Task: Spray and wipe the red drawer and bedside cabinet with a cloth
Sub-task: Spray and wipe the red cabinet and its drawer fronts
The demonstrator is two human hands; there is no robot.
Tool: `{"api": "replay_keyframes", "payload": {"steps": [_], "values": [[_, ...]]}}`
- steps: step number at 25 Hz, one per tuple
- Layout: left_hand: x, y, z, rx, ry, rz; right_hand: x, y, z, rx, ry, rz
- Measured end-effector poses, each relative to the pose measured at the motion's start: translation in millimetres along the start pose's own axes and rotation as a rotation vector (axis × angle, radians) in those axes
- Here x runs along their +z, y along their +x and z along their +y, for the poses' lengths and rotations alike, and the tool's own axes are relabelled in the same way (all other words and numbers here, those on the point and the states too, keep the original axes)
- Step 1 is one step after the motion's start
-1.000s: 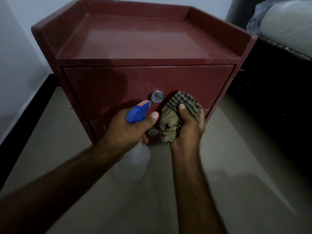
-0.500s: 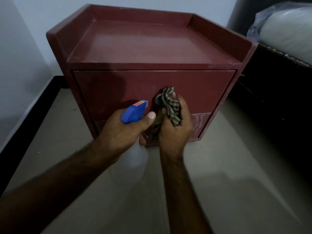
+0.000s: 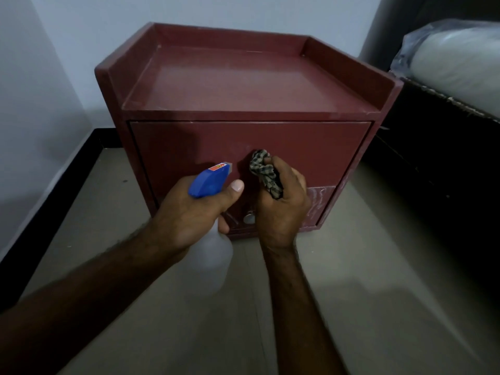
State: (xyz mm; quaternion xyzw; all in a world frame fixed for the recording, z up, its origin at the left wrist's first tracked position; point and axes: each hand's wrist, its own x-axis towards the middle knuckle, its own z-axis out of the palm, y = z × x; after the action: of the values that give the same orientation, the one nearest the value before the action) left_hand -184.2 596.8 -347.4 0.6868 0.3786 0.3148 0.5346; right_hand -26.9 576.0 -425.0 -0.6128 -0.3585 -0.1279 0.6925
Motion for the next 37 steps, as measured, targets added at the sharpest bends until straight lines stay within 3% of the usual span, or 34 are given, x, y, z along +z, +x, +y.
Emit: {"api": "replay_keyframes", "payload": {"steps": [9,11,14,24,29,32,35,37], "values": [[0.5,-9.2,15.4,-0.014,0.056,0.014,-17.7,-17.4,22.2,0.334,0.04,-0.118],[-1.2,-7.9,15.9,-0.027,0.043,0.023,-17.6,-9.3,20.3,0.281,0.082,-0.056],[-1.0,-6.1,13.8,-0.034,0.046,0.033,-6.9,3.8,5.1,0.202,0.135,-0.116],[1.4,-0.3,0.0,-0.021,0.014,-0.007,-9.6,3.4,1.8,-0.012,-0.045,-0.198],[2.7,-4.4,6.9,-0.018,0.04,-0.008,-11.2,-5.9,13.9,-0.08,-0.168,-0.373],[3.9,-11.5,15.9,-0.026,0.079,-0.003,-22.2,-32.3,31.2,0.11,-0.135,-0.464],[2.3,-11.4,21.8,-0.029,0.061,-0.008,-27.5,-28.7,31.9,0.507,0.129,-0.212],[1.9,-9.6,23.6,-0.025,0.039,-0.002,-23.9,-8.1,19.6,0.591,0.294,-0.029]]}}
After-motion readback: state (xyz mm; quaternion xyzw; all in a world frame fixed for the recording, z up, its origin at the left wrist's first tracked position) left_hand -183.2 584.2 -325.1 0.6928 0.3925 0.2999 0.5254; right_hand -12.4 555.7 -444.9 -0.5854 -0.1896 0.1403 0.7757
